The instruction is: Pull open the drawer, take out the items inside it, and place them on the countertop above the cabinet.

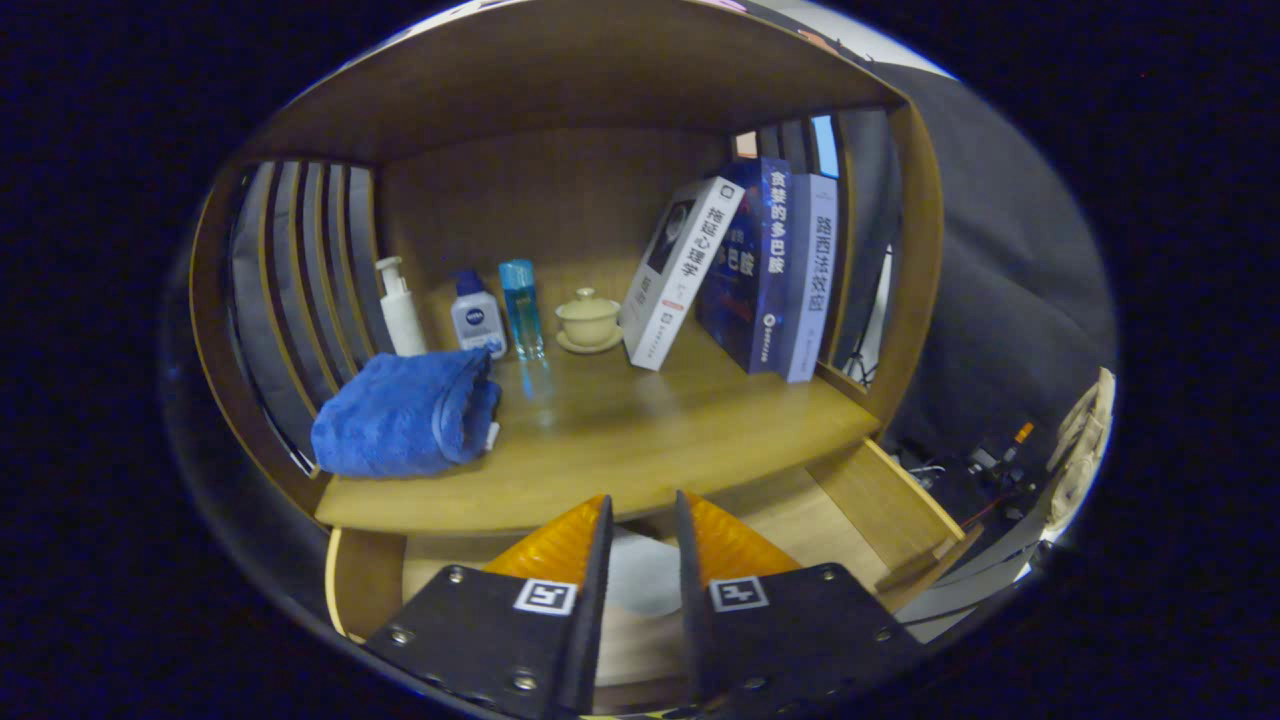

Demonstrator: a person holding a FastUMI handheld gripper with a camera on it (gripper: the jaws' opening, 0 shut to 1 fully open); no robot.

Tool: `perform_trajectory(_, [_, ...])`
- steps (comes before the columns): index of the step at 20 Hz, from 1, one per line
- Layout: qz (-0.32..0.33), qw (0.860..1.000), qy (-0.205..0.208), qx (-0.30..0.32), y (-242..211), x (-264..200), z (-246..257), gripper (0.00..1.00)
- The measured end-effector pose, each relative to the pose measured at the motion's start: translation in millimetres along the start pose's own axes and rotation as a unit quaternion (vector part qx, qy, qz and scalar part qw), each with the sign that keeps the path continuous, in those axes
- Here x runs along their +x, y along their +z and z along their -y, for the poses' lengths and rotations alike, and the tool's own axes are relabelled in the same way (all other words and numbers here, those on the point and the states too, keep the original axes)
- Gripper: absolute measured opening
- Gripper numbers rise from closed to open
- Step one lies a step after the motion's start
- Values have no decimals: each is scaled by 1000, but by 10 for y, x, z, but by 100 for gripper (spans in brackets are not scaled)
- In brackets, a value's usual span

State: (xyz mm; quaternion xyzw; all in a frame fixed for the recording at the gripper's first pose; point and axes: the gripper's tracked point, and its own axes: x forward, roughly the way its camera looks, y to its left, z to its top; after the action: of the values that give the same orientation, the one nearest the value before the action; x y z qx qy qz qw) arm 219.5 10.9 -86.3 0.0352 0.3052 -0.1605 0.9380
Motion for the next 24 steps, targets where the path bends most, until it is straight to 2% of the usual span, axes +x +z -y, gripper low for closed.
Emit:
perform_trajectory(1, [-15,1000,-7,-8,-99,-45,-1,38])
perform_trajectory(7, [-89,995,-11,-47,-636,-93,-148,38])
perform_trajectory(12, [-135,982,-21,-128,-940,-62,-205,38])
perform_trajectory(24, [-127,964,-1,-234,-1055,323,-172,36])
